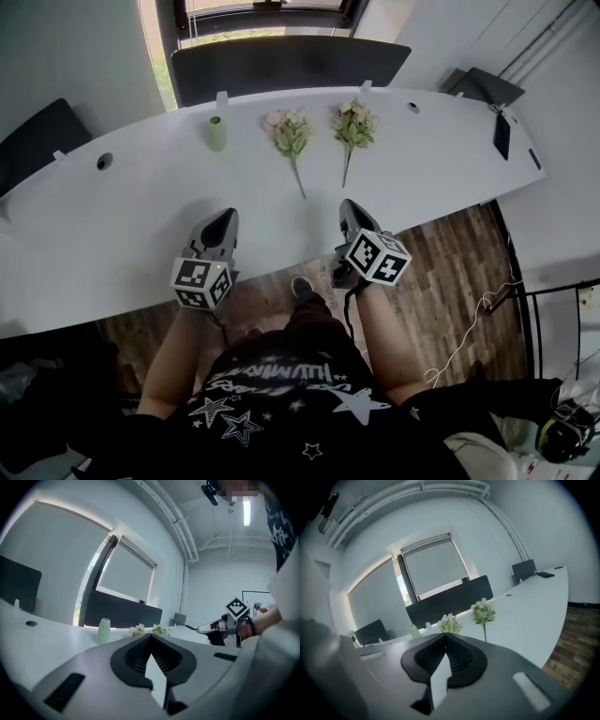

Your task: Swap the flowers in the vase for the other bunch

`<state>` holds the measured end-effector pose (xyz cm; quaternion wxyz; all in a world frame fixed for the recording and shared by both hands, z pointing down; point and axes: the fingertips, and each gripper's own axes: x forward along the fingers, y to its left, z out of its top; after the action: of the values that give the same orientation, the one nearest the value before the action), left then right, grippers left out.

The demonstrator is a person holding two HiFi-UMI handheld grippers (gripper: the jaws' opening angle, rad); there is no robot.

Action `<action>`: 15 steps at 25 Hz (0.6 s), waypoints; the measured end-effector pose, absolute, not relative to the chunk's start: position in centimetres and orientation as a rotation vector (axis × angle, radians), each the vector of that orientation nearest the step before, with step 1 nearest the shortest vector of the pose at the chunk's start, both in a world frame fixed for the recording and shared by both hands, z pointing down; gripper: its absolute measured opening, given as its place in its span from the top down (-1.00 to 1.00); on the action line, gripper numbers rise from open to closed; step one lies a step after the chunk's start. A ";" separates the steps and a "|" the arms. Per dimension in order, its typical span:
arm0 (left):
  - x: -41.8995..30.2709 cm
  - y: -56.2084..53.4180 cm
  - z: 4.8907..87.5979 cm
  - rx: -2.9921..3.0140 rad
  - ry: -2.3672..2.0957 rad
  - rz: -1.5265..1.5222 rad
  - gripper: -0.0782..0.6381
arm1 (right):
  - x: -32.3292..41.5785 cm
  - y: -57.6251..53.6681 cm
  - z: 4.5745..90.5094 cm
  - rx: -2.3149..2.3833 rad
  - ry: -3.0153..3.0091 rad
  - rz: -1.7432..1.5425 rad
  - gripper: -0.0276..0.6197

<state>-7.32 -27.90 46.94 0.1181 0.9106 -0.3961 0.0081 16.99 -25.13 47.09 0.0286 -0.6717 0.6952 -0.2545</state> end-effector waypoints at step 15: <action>1.8 -35.3 47.4 2.631 -1.229 0.105 0.76 | 28.7 -34.1 51.4 -2.049 2.039 -1.032 0.74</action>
<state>1.84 -35.32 47.42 0.1176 0.8991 -0.4201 0.0358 28.75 -34.08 51.40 0.0360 -0.6672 0.6638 -0.3361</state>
